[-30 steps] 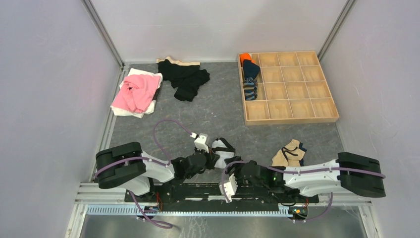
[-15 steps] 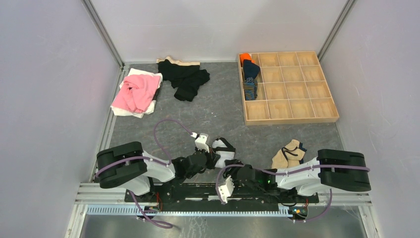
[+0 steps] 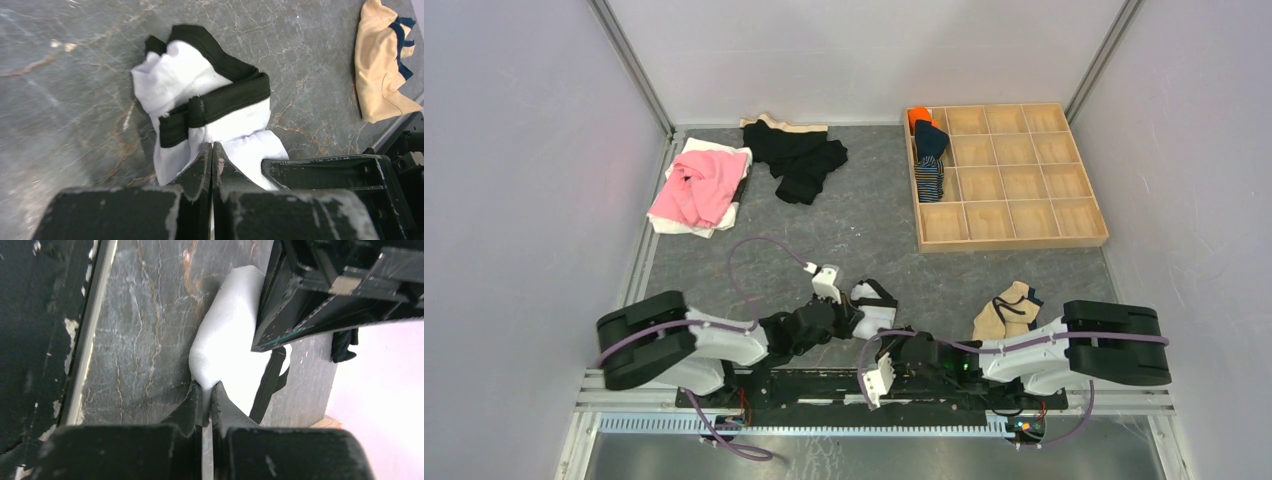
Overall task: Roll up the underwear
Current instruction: Roll the underwear to the center of the board.
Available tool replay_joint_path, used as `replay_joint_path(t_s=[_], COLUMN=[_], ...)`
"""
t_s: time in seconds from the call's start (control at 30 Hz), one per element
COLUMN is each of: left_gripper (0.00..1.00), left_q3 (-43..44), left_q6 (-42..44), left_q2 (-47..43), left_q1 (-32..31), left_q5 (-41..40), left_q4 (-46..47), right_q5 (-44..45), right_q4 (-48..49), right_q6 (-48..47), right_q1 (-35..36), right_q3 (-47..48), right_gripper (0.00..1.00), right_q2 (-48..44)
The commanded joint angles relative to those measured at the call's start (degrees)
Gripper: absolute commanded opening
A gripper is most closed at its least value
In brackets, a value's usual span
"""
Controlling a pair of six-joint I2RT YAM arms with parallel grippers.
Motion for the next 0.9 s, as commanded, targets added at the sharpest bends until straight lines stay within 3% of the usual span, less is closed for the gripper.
replay_joint_path(t_s=[0.0, 0.17, 0.4, 0.87], left_gripper=[0.02, 0.02, 0.02, 0.02], left_q3=[-2.4, -2.0, -2.2, -1.8], left_q6=[0.4, -0.4, 2.1, 6.9], left_q2=[-10.7, -26.1, -37.7, -35.5], left_q1=[2.4, 2.7, 2.6, 2.7], left_q5=[-2.8, -10.3, -10.5, -0.8], left_q4=[-18.9, -30.7, -37.9, -32.5], right_q5=[-4.0, -12.4, -22.6, -44.6], right_q4=[-4.5, -4.8, -3.0, -5.4], right_q6=[7.2, 14.8, 25.9, 47.8], right_q1=[-0.5, -3.4, -8.2, -22.0], right_q3=[0.7, 1.1, 1.7, 6.8], right_gripper=[0.00, 0.00, 0.00, 0.00], right_q2=[-2.6, -4.7, -7.7, -0.9])
